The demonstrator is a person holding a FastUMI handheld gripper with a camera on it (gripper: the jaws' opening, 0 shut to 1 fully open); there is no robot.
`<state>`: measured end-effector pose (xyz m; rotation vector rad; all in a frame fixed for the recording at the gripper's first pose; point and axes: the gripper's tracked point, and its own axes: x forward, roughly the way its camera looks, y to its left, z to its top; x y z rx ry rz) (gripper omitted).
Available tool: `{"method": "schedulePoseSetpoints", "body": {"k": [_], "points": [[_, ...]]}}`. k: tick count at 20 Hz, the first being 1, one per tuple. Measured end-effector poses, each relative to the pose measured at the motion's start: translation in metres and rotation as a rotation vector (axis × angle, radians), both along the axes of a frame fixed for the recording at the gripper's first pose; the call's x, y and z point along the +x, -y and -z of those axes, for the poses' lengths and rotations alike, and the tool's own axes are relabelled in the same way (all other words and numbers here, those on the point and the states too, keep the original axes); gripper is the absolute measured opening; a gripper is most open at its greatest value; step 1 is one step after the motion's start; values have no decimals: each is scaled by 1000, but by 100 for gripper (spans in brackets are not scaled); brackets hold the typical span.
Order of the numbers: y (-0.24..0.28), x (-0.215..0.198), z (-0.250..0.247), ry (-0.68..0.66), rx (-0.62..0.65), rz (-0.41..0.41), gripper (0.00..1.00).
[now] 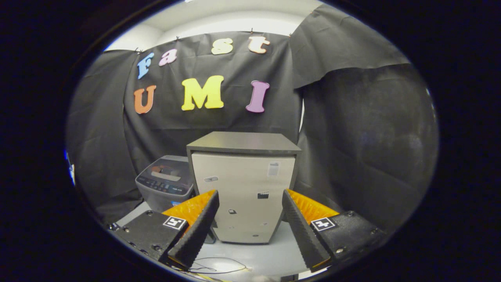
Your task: Put the clothes into the washing machine and then close the washing machine lid.
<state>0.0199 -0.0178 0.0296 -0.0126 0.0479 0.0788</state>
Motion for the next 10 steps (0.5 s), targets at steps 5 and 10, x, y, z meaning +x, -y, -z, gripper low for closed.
{"method": "schedulePoseSetpoints", "body": {"k": [5,10], "points": [[7,1,-1,43,-20,0,100],[16,-2,3,59,-3,19,100]]}}
